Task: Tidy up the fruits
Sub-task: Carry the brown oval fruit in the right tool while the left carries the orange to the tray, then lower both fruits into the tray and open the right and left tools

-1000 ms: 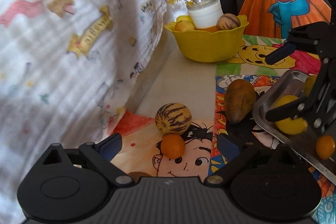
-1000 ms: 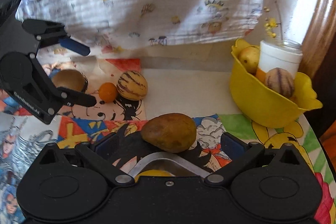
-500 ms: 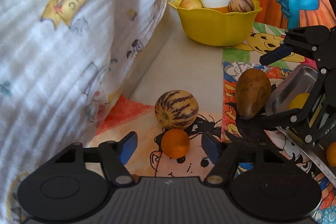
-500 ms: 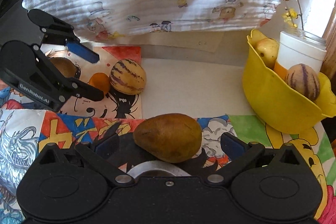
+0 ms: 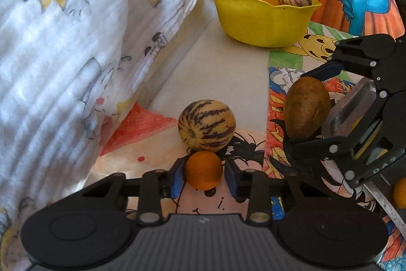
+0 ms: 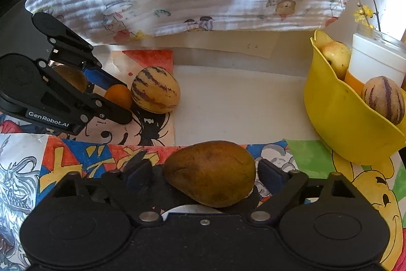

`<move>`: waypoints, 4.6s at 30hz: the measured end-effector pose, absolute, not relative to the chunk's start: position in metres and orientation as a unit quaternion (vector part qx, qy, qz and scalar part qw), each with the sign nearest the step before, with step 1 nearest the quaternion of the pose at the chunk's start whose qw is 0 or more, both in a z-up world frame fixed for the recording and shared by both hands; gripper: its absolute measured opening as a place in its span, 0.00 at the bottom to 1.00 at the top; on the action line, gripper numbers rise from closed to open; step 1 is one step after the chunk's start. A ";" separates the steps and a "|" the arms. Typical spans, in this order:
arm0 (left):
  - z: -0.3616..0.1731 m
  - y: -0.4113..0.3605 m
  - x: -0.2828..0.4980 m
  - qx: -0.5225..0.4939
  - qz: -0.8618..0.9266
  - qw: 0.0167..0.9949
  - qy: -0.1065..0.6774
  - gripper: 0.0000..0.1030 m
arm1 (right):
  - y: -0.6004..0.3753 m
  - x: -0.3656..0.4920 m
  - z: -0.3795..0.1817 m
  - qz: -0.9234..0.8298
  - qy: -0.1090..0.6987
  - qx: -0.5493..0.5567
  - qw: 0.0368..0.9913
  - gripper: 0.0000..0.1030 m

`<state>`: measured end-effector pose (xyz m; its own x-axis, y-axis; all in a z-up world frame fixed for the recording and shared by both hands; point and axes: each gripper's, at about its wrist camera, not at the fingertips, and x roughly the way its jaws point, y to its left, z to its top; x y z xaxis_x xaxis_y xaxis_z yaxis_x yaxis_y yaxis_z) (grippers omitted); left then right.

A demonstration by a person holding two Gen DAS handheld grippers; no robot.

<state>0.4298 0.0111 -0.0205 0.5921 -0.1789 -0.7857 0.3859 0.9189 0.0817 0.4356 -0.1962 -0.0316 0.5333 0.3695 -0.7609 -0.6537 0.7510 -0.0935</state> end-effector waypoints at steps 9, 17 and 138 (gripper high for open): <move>-0.022 0.012 0.432 0.109 -0.148 0.885 0.428 0.32 | -0.198 0.436 -0.035 0.295 0.379 -0.177 0.859 0.75; -0.022 0.006 0.426 0.098 -0.134 0.886 0.432 0.31 | -0.199 0.433 -0.032 0.295 0.370 -0.173 0.864 0.73; 0.009 -0.116 0.154 0.004 -0.216 0.890 0.401 0.68 | -0.364 0.123 0.009 0.124 0.297 -0.062 0.945 0.98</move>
